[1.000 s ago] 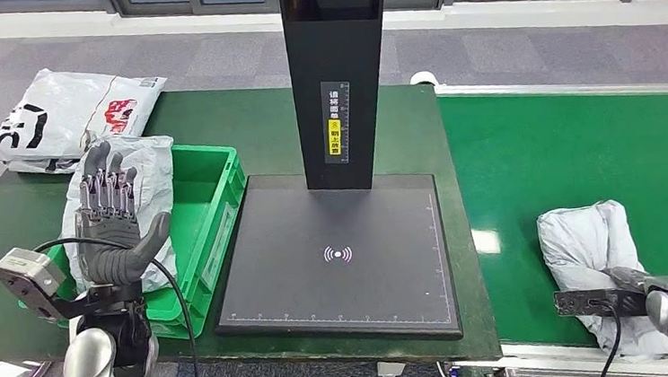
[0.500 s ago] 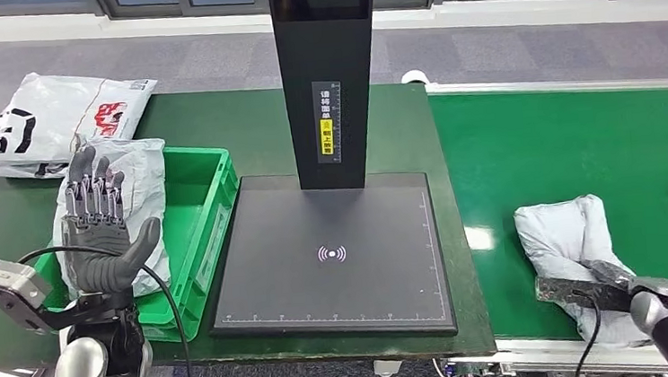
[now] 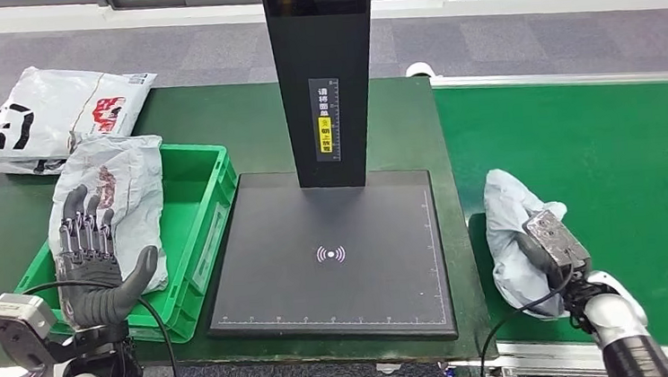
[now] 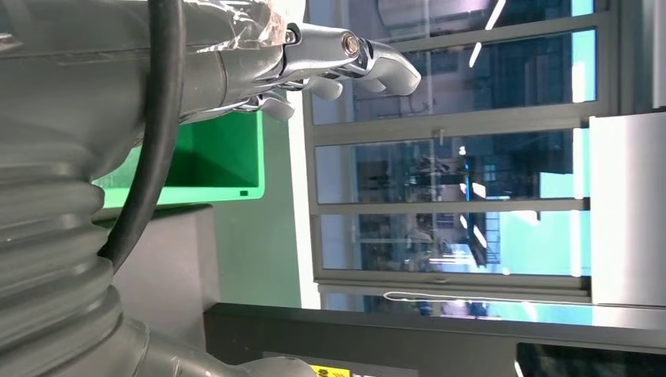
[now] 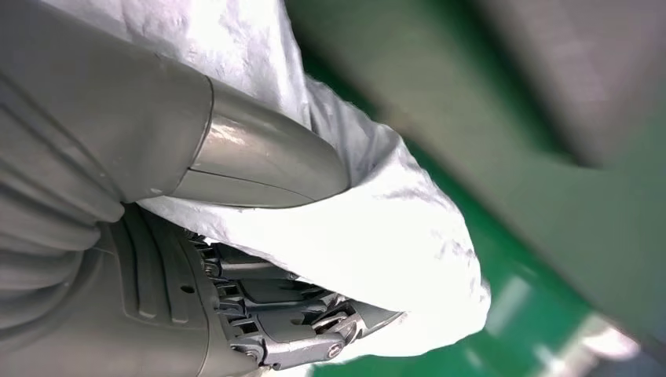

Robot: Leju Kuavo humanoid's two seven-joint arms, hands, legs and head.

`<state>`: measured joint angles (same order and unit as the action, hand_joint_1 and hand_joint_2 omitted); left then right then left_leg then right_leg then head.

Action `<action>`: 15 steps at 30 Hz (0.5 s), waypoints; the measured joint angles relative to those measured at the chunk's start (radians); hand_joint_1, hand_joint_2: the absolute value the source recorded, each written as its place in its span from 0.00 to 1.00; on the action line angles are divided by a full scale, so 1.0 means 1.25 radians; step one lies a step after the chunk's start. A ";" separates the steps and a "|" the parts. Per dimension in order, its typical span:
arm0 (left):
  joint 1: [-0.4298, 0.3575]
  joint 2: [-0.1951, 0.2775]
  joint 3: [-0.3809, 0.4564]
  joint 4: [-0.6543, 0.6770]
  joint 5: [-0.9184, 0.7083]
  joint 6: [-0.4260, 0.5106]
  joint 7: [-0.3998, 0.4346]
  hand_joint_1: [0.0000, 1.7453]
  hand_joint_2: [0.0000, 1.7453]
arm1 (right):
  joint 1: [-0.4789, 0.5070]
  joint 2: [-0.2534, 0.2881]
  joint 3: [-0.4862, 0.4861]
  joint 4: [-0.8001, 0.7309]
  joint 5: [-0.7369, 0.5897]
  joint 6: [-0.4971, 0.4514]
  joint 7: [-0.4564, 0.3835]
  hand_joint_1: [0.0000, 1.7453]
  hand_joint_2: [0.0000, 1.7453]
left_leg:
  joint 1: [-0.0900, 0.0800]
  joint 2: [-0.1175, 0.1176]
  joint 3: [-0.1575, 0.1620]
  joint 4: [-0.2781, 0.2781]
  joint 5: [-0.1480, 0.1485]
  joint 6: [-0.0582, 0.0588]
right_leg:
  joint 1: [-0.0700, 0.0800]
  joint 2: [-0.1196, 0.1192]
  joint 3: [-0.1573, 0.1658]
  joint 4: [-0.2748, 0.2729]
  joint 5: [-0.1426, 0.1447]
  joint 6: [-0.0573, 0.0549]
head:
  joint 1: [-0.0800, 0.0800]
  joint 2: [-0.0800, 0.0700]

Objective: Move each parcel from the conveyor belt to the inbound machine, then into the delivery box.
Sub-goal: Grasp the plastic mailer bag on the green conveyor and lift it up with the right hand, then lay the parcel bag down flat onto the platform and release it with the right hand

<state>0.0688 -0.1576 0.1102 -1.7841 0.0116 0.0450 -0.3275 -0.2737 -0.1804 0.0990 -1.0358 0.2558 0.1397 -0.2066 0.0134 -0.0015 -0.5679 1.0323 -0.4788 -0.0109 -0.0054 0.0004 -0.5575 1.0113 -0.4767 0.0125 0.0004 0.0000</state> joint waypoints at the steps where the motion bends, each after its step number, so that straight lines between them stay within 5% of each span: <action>1: -0.002 -0.002 -0.002 0.003 -0.004 0.003 0.001 0.00 1.00 | 0.019 0.021 -0.009 -0.059 0.006 -0.014 0.013 1.00 1.00 | 0.000 0.000 -0.001 0.000 0.000 0.000 | 0.000 0.000 -0.001 0.000 0.000 0.000 | 0.000 0.000; 7: -0.025 -0.005 -0.025 0.033 -0.011 0.014 0.004 0.00 1.00 | 0.050 0.092 -0.030 -0.278 0.013 -0.029 0.023 1.00 1.00 | -0.001 0.001 -0.005 -0.001 0.002 -0.002 | -0.001 0.001 -0.007 0.001 0.001 -0.002 | 0.000 0.000; 15: -0.053 -0.014 -0.057 0.075 -0.009 0.014 0.005 0.00 1.00 | -0.027 0.157 0.002 -0.323 0.009 -0.034 0.038 1.00 1.00 | -0.001 0.001 -0.007 -0.001 0.005 -0.002 | -0.001 0.001 -0.009 0.002 0.004 -0.003 | 0.000 0.000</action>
<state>0.0028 -0.1744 0.0385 -1.6903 0.0004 0.0629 -0.3216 -0.3078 0.0161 0.1010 -1.4402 0.2666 0.0971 -0.1594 0.0123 -0.0003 -0.5771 1.0315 -0.4720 -0.0139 -0.0068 0.0016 -0.5685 1.0132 -0.4717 0.0093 0.0004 0.0000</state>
